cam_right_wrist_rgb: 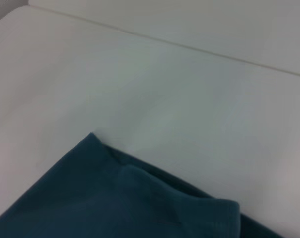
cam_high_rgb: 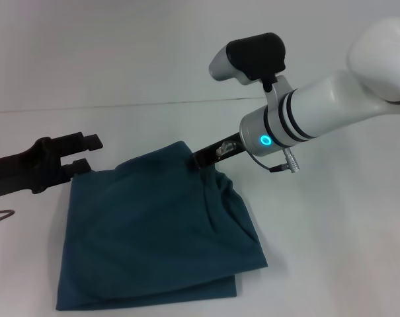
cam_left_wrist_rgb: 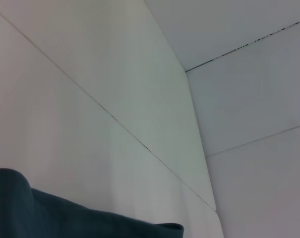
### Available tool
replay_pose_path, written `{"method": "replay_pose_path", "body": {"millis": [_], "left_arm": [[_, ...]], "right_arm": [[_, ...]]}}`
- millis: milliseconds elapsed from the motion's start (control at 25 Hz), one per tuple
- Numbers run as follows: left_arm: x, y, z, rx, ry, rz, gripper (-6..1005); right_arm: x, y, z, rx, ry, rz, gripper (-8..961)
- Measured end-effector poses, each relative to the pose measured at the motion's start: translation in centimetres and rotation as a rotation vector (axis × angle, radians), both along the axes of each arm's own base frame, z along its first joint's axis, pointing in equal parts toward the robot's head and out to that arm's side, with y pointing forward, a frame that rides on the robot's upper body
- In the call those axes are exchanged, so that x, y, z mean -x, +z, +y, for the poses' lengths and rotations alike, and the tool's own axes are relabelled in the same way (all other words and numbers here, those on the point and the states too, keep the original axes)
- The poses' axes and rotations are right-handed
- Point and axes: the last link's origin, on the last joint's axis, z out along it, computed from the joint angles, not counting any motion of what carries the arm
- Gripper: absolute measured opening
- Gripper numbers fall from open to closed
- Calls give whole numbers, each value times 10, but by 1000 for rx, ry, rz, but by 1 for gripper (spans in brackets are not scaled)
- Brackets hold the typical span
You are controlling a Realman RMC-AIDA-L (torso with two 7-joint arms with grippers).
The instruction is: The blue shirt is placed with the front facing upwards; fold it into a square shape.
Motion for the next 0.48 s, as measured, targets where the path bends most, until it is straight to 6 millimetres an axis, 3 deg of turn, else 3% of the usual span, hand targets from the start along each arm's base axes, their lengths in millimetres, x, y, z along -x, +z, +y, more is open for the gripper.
{"method": "replay_pose_path", "body": {"millis": [320, 480], "left_arm": [[0, 0, 0, 1, -1, -1, 690], [0, 0, 0, 0, 0, -2, 690]], "right_arm": [[0, 4, 4, -24, -21, 13, 77], [3, 5, 4, -22, -12, 21, 64]]}}
